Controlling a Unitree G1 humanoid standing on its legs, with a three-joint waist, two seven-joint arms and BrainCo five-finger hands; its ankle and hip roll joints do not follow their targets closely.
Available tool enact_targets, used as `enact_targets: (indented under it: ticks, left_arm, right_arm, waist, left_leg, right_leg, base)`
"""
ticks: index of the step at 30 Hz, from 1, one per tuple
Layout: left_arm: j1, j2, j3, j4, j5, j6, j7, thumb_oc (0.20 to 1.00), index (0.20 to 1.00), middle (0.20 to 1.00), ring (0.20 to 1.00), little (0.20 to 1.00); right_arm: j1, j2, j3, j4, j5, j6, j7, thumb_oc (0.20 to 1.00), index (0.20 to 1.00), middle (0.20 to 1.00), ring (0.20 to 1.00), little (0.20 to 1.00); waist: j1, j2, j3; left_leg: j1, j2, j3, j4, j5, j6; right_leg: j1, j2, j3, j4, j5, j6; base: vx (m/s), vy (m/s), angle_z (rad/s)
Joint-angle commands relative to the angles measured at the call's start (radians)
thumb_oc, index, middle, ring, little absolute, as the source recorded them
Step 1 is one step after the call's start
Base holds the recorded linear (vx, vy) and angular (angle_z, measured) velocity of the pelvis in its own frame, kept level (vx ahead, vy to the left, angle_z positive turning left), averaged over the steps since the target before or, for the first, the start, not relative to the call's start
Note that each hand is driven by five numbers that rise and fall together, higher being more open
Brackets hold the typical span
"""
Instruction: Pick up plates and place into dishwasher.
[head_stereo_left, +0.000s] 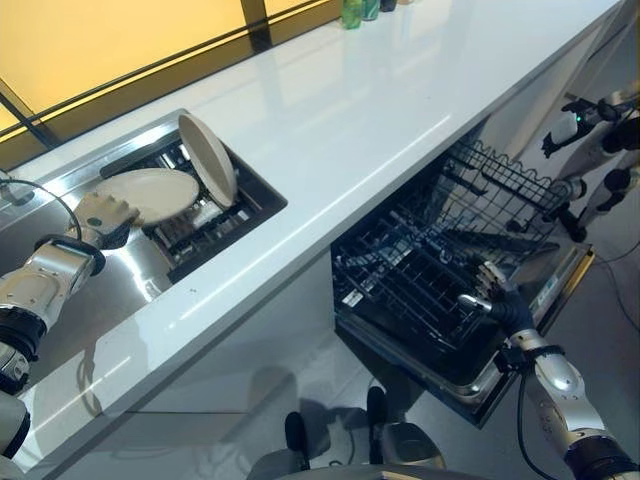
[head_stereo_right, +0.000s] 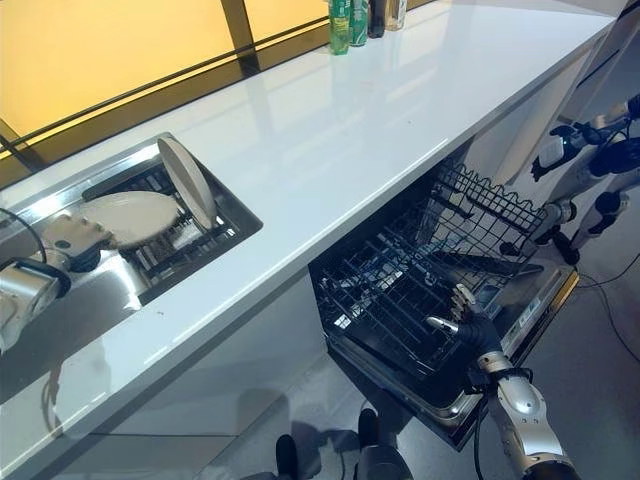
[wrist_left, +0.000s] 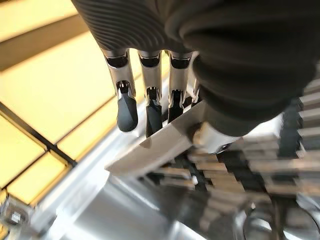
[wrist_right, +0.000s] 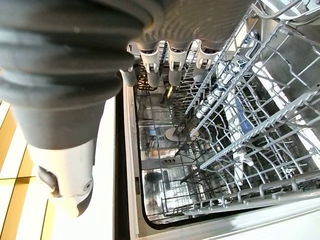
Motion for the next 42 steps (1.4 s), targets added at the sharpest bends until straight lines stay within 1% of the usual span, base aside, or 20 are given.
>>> enact_targets:
  ticks: [1, 5, 8, 12, 17, 21, 22, 24, 25, 26, 27, 28, 29, 31, 33, 34, 35, 36, 37, 42]
  left_arm:
    - [-0.09, 0.019, 0.026, 0.044, -0.045, 0.072, 0.106, 0.2, 0.2, 0.2, 0.2, 0.2]
    - [-0.073, 0.017, 0.071, 0.035, -0.098, 0.087, 0.243, 0.2, 0.2, 0.2, 0.2, 0.2]
    - [-0.071, 0.009, 0.099, 0.034, -0.122, 0.079, 0.301, 0.2, 0.2, 0.2, 0.2, 0.2]
    - [-0.079, 0.008, 0.107, 0.03, -0.157, 0.082, 0.324, 0.2, 0.2, 0.2, 0.2, 0.2]
    - [-0.062, 0.022, 0.128, -0.007, -0.166, 0.049, 0.359, 0.2, 0.2, 0.2, 0.2, 0.2]
    - [-0.052, 0.03, 0.128, -0.067, -0.15, 0.024, 0.393, 0.2, 0.2, 0.2, 0.2, 0.2]
    - [-0.052, 0.034, 0.124, -0.096, -0.16, 0.021, 0.408, 0.2, 0.2, 0.2, 0.2, 0.2]
    - [-0.052, 0.04, 0.126, -0.165, -0.188, 0.011, 0.433, 0.2, 0.2, 0.2, 0.2, 0.2]
    - [-0.048, 0.038, 0.129, -0.198, -0.201, -0.003, 0.458, 0.2, 0.2, 0.2, 0.2, 0.2]
    - [-0.043, 0.042, 0.135, -0.23, -0.207, -0.01, 0.467, 0.2, 0.2, 0.2, 0.2, 0.2]
    - [-0.036, 0.038, 0.139, -0.295, -0.237, -0.019, 0.476, 0.2, 0.2, 0.2, 0.2, 0.2]
    - [-0.029, 0.036, 0.147, -0.31, -0.248, -0.028, 0.479, 0.2, 0.2, 0.2, 0.2, 0.2]
    - [-0.023, 0.017, 0.157, -0.359, -0.264, -0.044, 0.483, 0.2, 0.2, 0.2, 0.2, 0.2]
    - [-0.025, -0.02, 0.168, -0.427, -0.298, -0.075, 0.472, 0.2, 0.2, 0.2, 0.2, 0.2]
    - [-0.05, -0.062, 0.174, -0.483, -0.333, -0.114, 0.445, 0.2, 0.2, 0.2, 0.2, 0.2]
    - [-0.063, -0.075, 0.176, -0.507, -0.348, -0.121, 0.426, 0.2, 0.2, 0.2, 0.2, 0.2]
    - [-0.068, -0.081, 0.181, -0.52, -0.358, -0.127, 0.415, 0.2, 0.2, 0.2, 0.2, 0.2]
    - [-0.08, -0.097, 0.184, -0.548, -0.372, -0.154, 0.398, 0.2, 0.2, 0.2, 0.2, 0.2]
    - [-0.087, -0.103, 0.186, -0.572, -0.38, -0.16, 0.376, 0.2, 0.2, 0.2, 0.2, 0.2]
    - [-0.152, -0.133, 0.141, -0.627, -0.422, -0.227, 0.289, 0.2, 0.2, 0.2, 0.2, 0.2]
  right_arm:
    - [-0.054, -0.053, -0.039, -0.087, 0.038, -0.082, 0.008, 1.0, 1.0, 1.0, 1.0, 1.0]
    - [-0.038, -0.04, -0.048, -0.083, 0.039, -0.089, 0.023, 1.0, 1.0, 1.0, 1.0, 1.0]
    - [-0.036, -0.031, -0.047, -0.079, 0.026, -0.087, 0.011, 1.0, 1.0, 1.0, 1.0, 1.0]
    - [-0.04, -0.035, -0.052, -0.078, 0.028, -0.082, 0.006, 1.0, 1.0, 1.0, 1.0, 1.0]
    - [-0.023, -0.03, -0.065, -0.091, 0.044, -0.085, 0.026, 1.0, 1.0, 1.0, 1.0, 1.0]
    - [-0.015, -0.025, -0.068, -0.12, 0.028, -0.128, 0.02, 1.0, 1.0, 1.0, 1.0, 1.0]
    - [-0.017, -0.029, -0.069, -0.135, 0.0, -0.159, 0.006, 1.0, 1.0, 1.0, 1.0, 1.0]
    - [-0.034, -0.053, -0.066, -0.187, -0.093, -0.222, -0.054, 1.0, 1.0, 1.0, 1.0, 1.0]
    - [-0.046, -0.069, -0.065, -0.22, -0.217, -0.276, -0.131, 1.0, 1.0, 1.0, 1.0, 1.0]
    - [-0.058, -0.094, -0.066, -0.249, -0.324, -0.302, -0.212, 1.0, 1.0, 1.0, 1.0, 1.0]
    - [-0.091, -0.145, -0.067, -0.319, -0.487, -0.307, -0.344, 1.0, 1.0, 1.0, 1.0, 1.0]
    - [-0.099, -0.157, -0.062, -0.337, -0.535, -0.299, -0.394, 1.0, 1.0, 1.0, 1.0, 1.0]
    - [-0.143, -0.2, -0.06, -0.377, -0.655, -0.276, -0.514, 1.0, 1.0, 1.0, 1.0, 1.0]
    - [-0.245, -0.254, -0.042, -0.41, -0.786, -0.2, -0.652, 1.0, 1.0, 1.0, 1.0, 1.0]
    - [-0.378, -0.304, -0.009, -0.427, -0.905, -0.106, -0.741, 1.0, 1.0, 1.0, 1.0, 1.0]
    - [-0.431, -0.321, 0.013, -0.43, -0.932, -0.073, -0.756, 1.0, 1.0, 1.0, 1.0, 1.0]
    - [-0.461, -0.329, 0.027, -0.429, -0.947, -0.063, -0.763, 1.0, 1.0, 1.0, 1.0, 1.0]
    - [-0.514, -0.356, 0.044, -0.445, -0.98, -0.03, -0.773, 1.0, 1.0, 1.0, 1.0, 1.0]
    - [-0.557, -0.374, 0.061, -0.445, -0.97, -0.007, -0.764, 1.0, 1.0, 1.0, 1.0, 1.0]
    - [-0.761, -0.419, 0.169, -0.412, -1.007, 0.049, -0.744, 1.0, 1.0, 1.0, 1.0, 1.0]
  waist:
    - [0.013, -0.001, 0.031]
    - [0.015, -0.002, 0.018]
    - [0.015, 0.0, 0.009]
    - [0.012, 0.002, 0.006]
    - [0.009, 0.003, -0.001]
    - [0.009, 0.004, -0.011]
    - [0.01, 0.005, -0.014]
    - [0.017, 0.006, -0.017]
    - [0.022, 0.006, -0.018]
    - [0.027, 0.006, -0.02]
    - [0.038, 0.006, -0.023]
    - [0.04, 0.006, -0.023]
    - [0.053, 0.004, -0.024]
    - [0.073, -0.001, -0.032]
    - [0.099, -0.01, -0.045]
    - [0.108, -0.013, -0.05]
    - [0.112, -0.015, -0.053]
    - [0.129, -0.019, -0.064]
    - [0.139, -0.023, -0.073]
    - [0.18, -0.036, -0.108]
  left_leg:
    - [-0.033, -0.026, 0.033, 0.009, -0.082, 0.005]
    - [-0.028, -0.026, 0.034, 0.009, -0.083, 0.003]
    - [-0.025, -0.025, 0.035, 0.009, -0.084, 0.001]
    - [-0.026, -0.026, 0.035, 0.009, -0.085, 0.001]
    - [-0.02, -0.027, 0.035, 0.009, -0.09, 0.001]
    - [-0.009, -0.027, 0.032, 0.009, -0.093, 0.002]
    - [-0.006, -0.028, 0.031, 0.009, -0.094, 0.002]
    - [-0.002, -0.028, 0.026, 0.009, -0.098, 0.004]
    - [0.0, -0.029, 0.022, 0.009, -0.099, 0.005]
    - [0.002, -0.029, 0.02, 0.009, -0.101, 0.006]
    - [0.004, -0.03, 0.012, 0.009, -0.103, 0.007]
    - [0.006, -0.029, 0.011, 0.009, -0.105, 0.007]
    - [0.011, -0.03, 0.005, 0.011, -0.108, 0.009]
    - [0.017, -0.031, -0.007, 0.012, -0.113, 0.01]
    - [0.024, -0.031, -0.021, 0.014, -0.118, 0.009]
    - [0.027, -0.031, -0.026, 0.014, -0.12, 0.009]
    - [0.03, -0.031, -0.029, 0.014, -0.121, 0.009]
    - [0.034, -0.03, -0.037, 0.014, -0.122, 0.008]
    - [0.038, -0.029, -0.042, 0.015, -0.124, 0.007]
    - [0.056, -0.025, -0.062, 0.017, -0.132, 0.003]
  right_leg:
    - [-0.005, -0.05, 0.032, 0.023, -0.106, 0.125]
    - [0.003, -0.053, 0.028, 0.021, -0.107, 0.124]
    - [0.007, -0.055, 0.025, 0.021, -0.109, 0.124]
    - [0.004, -0.055, 0.029, 0.023, -0.112, 0.122]
    - [0.007, -0.054, 0.032, 0.024, -0.114, 0.122]
    - [0.019, -0.055, 0.03, 0.024, -0.117, 0.122]
    - [0.022, -0.055, 0.029, 0.023, -0.117, 0.123]
    - [0.028, -0.055, 0.026, 0.022, -0.119, 0.122]
    - [0.03, -0.055, 0.027, 0.023, -0.12, 0.122]
    - [0.032, -0.055, 0.026, 0.023, -0.121, 0.122]
    - [0.036, -0.055, 0.024, 0.025, -0.124, 0.122]
    - [0.037, -0.055, 0.023, 0.025, -0.125, 0.122]
    - [0.046, -0.055, 0.02, 0.025, -0.129, 0.121]
    - [0.058, -0.054, 0.014, 0.025, -0.132, 0.12]
    - [0.074, -0.054, 0.006, 0.022, -0.138, 0.12]
    - [0.082, -0.054, 0.002, 0.019, -0.14, 0.119]
    - [0.087, -0.054, -0.001, 0.019, -0.141, 0.119]
    - [0.095, -0.054, -0.008, 0.018, -0.145, 0.119]
    - [0.103, -0.054, -0.012, 0.017, -0.147, 0.119]
    - [0.134, -0.054, -0.036, 0.017, -0.159, 0.117]
  base:
    - [0.0, 0.0, 0.0]
    - [0.01, 0.001, 0.0]
    - [0.01, 0.003, 0.0]
    - [0.0, 0.0, 0.0]
    - [0.0, 0.0, 0.0]
    - [0.03, -0.013, 0.0]
    - [0.02, -0.033, 0.0]
    - [0.01, -0.038, 0.01]
    - [0.0, -0.035, 0.0]
    - [-0.02, -0.048, 0.0]
    - [-0.02, -0.043, -0.01]
    - [-0.02, -0.063, 0.0]
    - [-0.01, -0.064, -0.01]
    - [-0.01, -0.093, -0.02]
    - [0.0, -0.114, 0.01]
    - [0.0, -0.098, 0.03]
    - [0.01, -0.105, 0.08]
    - [0.02, -0.104, 0.13]
    - [0.03, -0.118, 0.16]
    - [0.03, -0.085, 0.15]
